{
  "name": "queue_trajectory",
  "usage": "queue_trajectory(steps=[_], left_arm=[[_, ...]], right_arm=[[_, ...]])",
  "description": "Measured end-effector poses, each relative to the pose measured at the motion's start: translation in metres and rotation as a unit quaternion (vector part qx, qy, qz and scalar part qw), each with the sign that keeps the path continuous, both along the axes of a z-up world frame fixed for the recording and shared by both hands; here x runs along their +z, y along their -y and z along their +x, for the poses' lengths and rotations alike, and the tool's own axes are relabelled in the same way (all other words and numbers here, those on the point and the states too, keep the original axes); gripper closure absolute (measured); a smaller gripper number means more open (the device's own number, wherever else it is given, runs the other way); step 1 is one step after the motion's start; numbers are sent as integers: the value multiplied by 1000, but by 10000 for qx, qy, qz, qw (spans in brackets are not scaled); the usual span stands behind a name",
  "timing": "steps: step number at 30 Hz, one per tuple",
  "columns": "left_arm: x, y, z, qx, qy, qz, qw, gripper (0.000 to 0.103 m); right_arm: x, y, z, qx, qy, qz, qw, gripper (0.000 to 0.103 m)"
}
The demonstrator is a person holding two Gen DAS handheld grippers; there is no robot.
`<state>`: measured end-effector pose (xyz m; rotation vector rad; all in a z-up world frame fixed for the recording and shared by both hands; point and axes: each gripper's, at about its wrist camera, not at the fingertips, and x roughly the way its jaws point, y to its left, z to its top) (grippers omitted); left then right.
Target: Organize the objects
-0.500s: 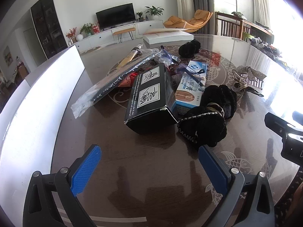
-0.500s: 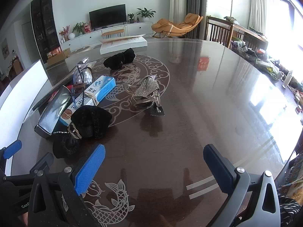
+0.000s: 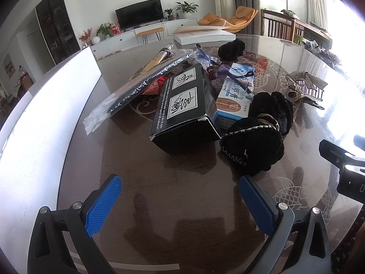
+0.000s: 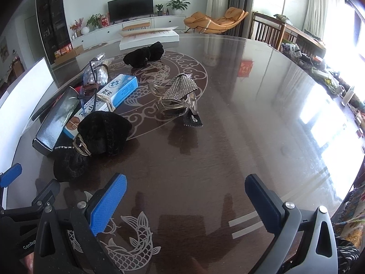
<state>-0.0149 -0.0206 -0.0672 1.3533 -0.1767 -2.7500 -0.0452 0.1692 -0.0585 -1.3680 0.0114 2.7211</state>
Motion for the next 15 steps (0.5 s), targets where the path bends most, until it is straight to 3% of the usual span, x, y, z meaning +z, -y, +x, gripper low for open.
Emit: queue_trajectory(steps=[15], left_arm=[[-5, 3, -2, 23, 98, 68, 9999, 0]], right_arm=[[-3, -1, -1, -18, 66, -2, 10000, 0]])
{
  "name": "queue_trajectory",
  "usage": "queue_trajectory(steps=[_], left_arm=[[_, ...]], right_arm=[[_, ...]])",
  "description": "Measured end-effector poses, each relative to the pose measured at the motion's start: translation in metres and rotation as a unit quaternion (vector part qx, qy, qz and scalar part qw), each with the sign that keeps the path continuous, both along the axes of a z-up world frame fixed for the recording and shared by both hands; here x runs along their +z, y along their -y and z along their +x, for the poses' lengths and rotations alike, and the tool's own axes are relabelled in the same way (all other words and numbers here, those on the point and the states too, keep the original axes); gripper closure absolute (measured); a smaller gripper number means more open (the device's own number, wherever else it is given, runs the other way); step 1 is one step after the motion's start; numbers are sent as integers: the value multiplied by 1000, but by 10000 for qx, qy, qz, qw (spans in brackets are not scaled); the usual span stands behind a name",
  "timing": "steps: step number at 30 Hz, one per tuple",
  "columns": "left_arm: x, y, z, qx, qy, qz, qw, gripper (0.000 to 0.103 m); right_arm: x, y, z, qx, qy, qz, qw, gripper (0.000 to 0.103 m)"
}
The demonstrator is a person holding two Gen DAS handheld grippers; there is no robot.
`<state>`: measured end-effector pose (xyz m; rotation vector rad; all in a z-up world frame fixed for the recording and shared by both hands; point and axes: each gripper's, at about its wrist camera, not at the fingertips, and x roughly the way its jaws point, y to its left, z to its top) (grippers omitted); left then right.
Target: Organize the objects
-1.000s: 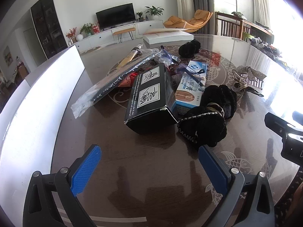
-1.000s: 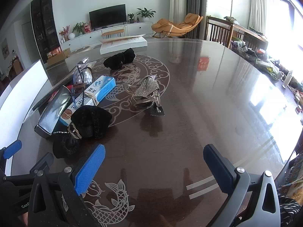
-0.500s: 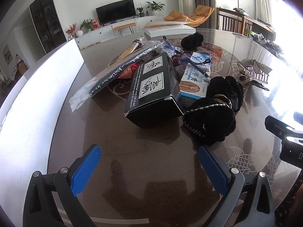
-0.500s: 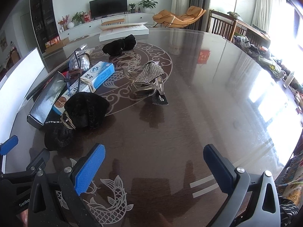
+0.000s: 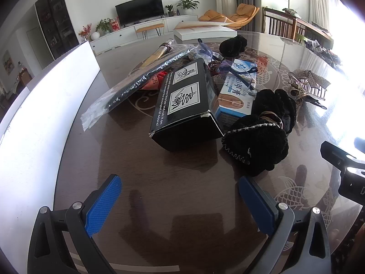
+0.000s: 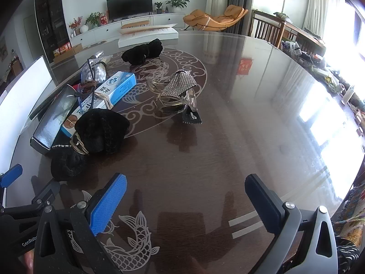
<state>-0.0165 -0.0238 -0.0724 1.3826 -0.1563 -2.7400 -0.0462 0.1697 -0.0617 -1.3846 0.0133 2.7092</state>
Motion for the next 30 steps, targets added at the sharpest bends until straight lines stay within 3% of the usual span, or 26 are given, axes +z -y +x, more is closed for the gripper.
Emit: queue_trajectory(steps=[17, 30], left_arm=[[1, -6, -3, -46, -26, -150, 9999, 0], [-1, 2, -18, -36, 78, 193, 9998, 0]], right_arm=[[-5, 0, -4, -16, 91, -24, 10000, 0], [-9, -2, -6, -21, 218, -72, 9997, 0]])
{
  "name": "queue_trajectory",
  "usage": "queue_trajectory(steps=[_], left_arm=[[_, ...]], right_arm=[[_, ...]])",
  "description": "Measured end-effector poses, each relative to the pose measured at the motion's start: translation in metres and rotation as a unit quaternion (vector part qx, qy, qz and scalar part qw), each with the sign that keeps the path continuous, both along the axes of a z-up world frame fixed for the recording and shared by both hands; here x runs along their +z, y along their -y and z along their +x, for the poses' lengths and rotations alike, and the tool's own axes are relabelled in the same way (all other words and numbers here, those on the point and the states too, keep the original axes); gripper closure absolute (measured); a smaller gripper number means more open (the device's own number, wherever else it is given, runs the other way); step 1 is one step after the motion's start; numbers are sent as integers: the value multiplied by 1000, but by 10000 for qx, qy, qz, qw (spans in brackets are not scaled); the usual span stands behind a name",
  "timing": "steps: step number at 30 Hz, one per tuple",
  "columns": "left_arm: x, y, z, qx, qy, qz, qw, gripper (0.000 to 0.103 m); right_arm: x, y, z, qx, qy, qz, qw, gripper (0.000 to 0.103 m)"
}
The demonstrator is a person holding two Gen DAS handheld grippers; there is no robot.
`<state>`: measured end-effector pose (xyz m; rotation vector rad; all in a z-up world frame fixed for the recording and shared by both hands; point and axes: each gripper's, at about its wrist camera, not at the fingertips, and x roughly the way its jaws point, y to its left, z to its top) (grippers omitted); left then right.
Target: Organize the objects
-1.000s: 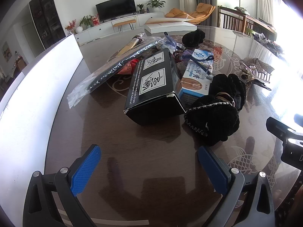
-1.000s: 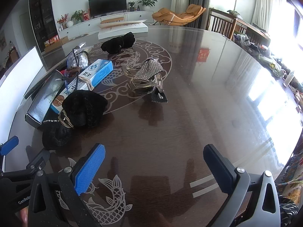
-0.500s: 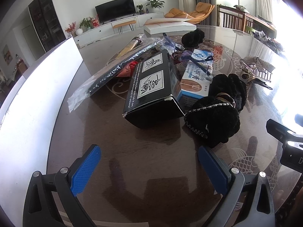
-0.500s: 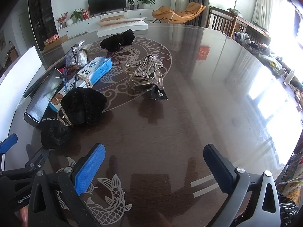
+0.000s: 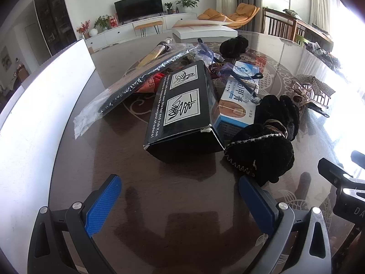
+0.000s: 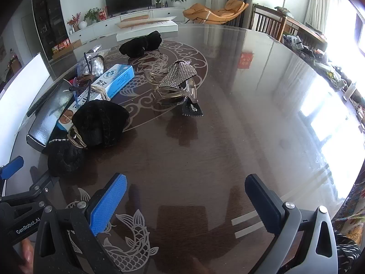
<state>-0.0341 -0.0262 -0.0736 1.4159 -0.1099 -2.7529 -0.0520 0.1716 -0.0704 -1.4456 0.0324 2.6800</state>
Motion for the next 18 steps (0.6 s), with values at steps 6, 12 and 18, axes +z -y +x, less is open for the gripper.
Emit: queue_trajectory(steps=[6, 12, 18], left_arm=[[-3, 7, -7, 9, 142, 369, 9992, 0], [-4, 4, -10, -23, 142, 359, 9992, 0], [-5, 4, -11, -47, 149, 373, 9992, 0]], right_arm=[[-3, 0, -1, 16, 90, -11, 10000, 0], [-4, -1, -1, 13, 120, -41, 9999, 0], [-4, -2, -2, 7, 155, -77, 9999, 0]])
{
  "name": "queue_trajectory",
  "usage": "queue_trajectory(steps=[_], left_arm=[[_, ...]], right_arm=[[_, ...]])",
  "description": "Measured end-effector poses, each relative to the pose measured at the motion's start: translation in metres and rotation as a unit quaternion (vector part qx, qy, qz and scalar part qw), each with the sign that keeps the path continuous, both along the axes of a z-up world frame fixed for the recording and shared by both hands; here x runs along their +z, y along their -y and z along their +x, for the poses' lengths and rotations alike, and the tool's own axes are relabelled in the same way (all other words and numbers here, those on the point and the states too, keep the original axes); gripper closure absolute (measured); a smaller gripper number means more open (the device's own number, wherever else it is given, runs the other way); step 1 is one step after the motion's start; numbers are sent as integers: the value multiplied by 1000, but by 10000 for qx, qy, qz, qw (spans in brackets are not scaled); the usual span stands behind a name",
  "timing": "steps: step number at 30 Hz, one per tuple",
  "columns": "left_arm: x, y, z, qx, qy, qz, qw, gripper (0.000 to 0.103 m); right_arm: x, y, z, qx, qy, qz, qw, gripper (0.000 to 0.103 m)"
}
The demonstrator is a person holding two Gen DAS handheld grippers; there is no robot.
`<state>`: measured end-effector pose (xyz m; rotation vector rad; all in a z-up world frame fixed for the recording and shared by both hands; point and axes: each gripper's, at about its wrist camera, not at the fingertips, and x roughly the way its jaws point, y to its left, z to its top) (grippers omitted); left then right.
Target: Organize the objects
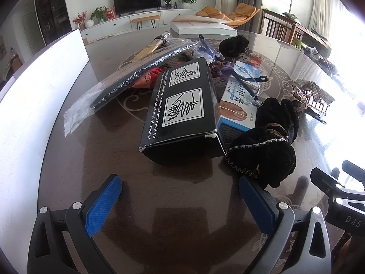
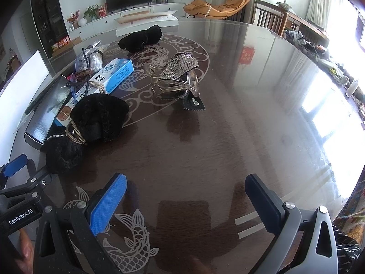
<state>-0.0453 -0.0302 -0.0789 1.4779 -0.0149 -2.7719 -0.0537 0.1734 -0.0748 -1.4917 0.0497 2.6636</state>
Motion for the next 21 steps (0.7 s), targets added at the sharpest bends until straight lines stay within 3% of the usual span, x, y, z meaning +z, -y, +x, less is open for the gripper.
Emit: queue_trajectory(steps=[21], left_arm=[[1, -2, -7, 62, -4, 10, 10000, 0]], right_arm=[[-3, 0, -2, 22, 86, -32, 10000, 0]])
